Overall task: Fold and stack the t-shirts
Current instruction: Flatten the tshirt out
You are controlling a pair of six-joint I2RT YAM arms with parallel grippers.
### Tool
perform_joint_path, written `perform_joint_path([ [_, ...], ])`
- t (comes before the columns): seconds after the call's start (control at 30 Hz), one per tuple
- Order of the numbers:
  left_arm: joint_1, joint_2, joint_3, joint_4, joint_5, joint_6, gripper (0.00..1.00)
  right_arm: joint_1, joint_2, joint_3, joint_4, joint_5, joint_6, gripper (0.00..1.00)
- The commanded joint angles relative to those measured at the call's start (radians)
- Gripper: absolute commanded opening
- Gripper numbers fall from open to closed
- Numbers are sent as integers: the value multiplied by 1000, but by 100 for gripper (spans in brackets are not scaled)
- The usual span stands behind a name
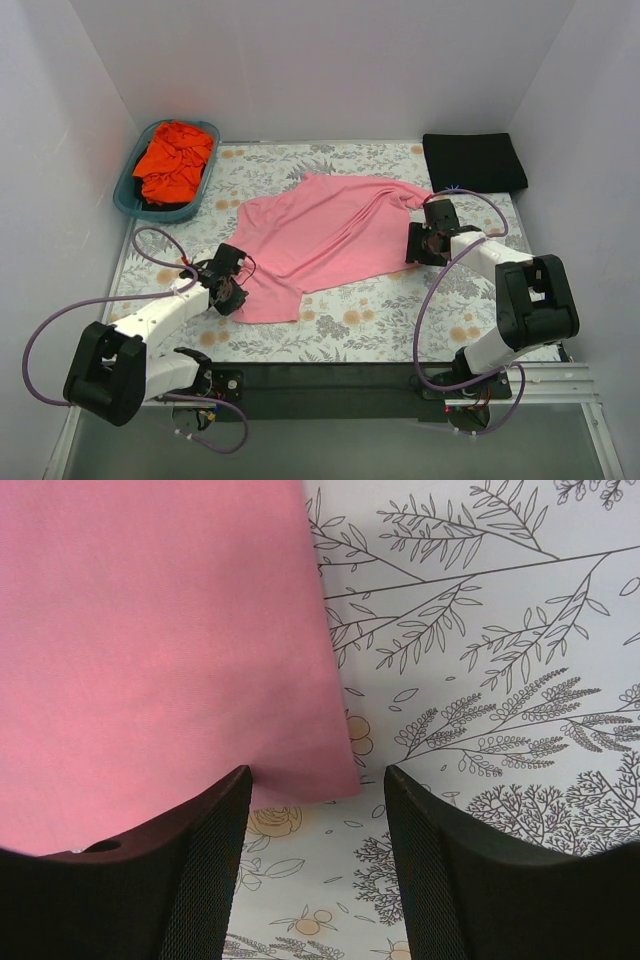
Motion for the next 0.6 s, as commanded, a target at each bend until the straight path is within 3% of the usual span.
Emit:
perform_joint_path([
  [0.0,-12,10,-48,-6,11,-35,0,-2,-4,-11,41,-9,4,62],
  [0.27,-12,-110,157,-167,-178,8,0,-5,19,-22,59,-7,-2,60],
  [0.37,-12,-137,202,-207,-212,25,0,-4,38,-20,59,-24,-7,46],
  [0.4,-8,-150,220,-216,-222,31,0,-4,38,-20,59,-33,-11,34],
  [0.47,-10,-160,230,-214,-230,39,0,-4,29,-16,45,-38,-14,21],
  [0.5,-8,-166,242,-216,-235,40,0,-4,23,-7,25,-17,-17,10],
  [0.57,-8,-170,254,-222,-242,52,0,3,1,58,-75,78,-33,1],
])
